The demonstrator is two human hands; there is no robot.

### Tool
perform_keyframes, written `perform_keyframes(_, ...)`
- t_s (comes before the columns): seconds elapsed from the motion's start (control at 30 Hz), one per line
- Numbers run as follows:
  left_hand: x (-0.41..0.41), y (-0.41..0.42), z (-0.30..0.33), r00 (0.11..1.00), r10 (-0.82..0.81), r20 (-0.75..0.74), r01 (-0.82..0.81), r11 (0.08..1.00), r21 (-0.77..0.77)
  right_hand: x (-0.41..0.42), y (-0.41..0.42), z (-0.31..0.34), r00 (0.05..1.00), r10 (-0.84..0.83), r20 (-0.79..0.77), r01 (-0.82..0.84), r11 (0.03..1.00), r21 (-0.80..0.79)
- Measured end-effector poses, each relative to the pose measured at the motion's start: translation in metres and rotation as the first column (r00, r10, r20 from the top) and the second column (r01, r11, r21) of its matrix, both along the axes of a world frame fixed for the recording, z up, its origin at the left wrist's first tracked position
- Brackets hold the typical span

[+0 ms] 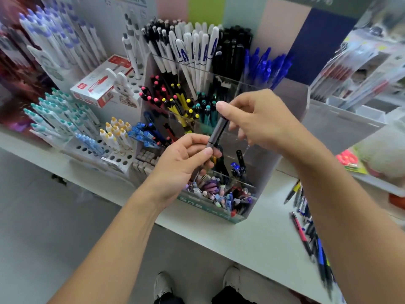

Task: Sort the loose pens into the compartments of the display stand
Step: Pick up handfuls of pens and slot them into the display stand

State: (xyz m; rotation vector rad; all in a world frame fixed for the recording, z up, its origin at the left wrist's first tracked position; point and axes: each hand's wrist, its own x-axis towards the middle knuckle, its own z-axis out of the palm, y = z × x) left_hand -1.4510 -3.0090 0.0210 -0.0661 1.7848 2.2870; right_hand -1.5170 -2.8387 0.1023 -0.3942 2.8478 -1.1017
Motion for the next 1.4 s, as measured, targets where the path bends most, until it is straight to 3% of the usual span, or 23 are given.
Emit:
perform_keyframes(0.07,-0.004,0.013,0.003,0.996,-0.047,-0.075,0.043,0.998,-0.055,0.022,0.014,-0.006,0.989,0.012,0.15,0.02,0.977,-0.214)
perform_keyframes(0.13,-0.007,0.023,0.004,0.988,-0.066,-0.136,0.042,0.984,-0.173,0.036,0.033,-0.016,0.994,-0.067,0.092,0.095,0.931,-0.351)
perform_keyframes(0.17,-0.009,0.028,0.003,0.983,-0.071,-0.169,0.02,0.957,-0.29,0.04,0.046,-0.018,0.991,-0.133,0.009,0.128,0.929,-0.346)
perform_keyframes(0.27,-0.006,0.036,-0.006,0.964,-0.102,-0.245,-0.093,0.735,-0.672,0.054,0.078,-0.013,0.932,-0.225,-0.284,0.204,0.974,-0.103)
perform_keyframes(0.33,-0.001,0.043,-0.012,0.958,-0.147,-0.246,-0.094,0.649,-0.755,0.057,0.084,-0.02,0.943,-0.165,-0.287,0.196,0.977,0.081)
perform_keyframes(0.47,0.001,0.061,-0.023,0.957,-0.189,-0.219,-0.05,0.64,-0.767,0.052,0.066,-0.058,0.993,-0.062,-0.096,0.087,0.955,0.285)
perform_keyframes(0.6,0.003,0.067,-0.029,0.943,-0.188,-0.276,-0.087,0.659,-0.747,0.061,0.063,-0.072,0.984,-0.049,-0.169,0.088,0.969,0.231)
perform_keyframes(0.67,0.009,0.071,-0.026,0.93,-0.058,-0.362,-0.233,0.67,-0.705,0.075,0.077,-0.072,0.95,-0.157,-0.269,0.179,0.982,0.058)
perform_keyframes(0.73,0.018,0.084,-0.012,0.849,0.027,-0.527,-0.401,0.681,-0.612,0.092,0.107,-0.078,0.899,-0.359,-0.252,0.341,0.933,-0.116)
perform_keyframes(0.8,0.027,0.111,0.0,0.772,-0.089,-0.629,-0.376,0.734,-0.565,0.106,0.154,-0.098,0.849,-0.523,-0.075,0.524,0.852,-0.01)
perform_keyframes(0.87,0.032,0.151,-0.003,0.776,-0.332,-0.536,-0.152,0.726,-0.671,0.123,0.203,-0.126,0.768,-0.614,0.185,0.523,0.767,0.373)
perform_keyframes(0.9,0.03,0.174,-0.012,0.794,-0.442,-0.418,-0.031,0.656,-0.754,0.132,0.221,-0.138,0.707,-0.644,0.291,0.448,0.727,0.521)
perform_keyframes(0.97,0.021,0.219,-0.042,0.839,-0.529,-0.132,0.169,0.482,-0.86,0.149,0.24,-0.158,0.62,-0.665,0.416,0.317,0.698,0.642)
perform_keyframes(1.07,0.003,0.273,-0.093,0.863,-0.499,0.082,0.282,0.341,-0.897,0.165,0.239,-0.182,0.626,-0.658,0.418,0.3,0.698,0.65)
perform_keyframes(1.23,-0.026,0.314,-0.143,0.903,-0.381,0.197,0.306,0.251,-0.918,0.17,0.235,-0.216,0.668,-0.665,0.335,0.412,0.705,0.577)
perform_keyframes(1.4,-0.037,0.347,-0.16,0.91,-0.318,0.265,0.332,0.178,-0.926,0.171,0.237,-0.236,0.675,-0.696,0.246,0.596,0.71,0.375)
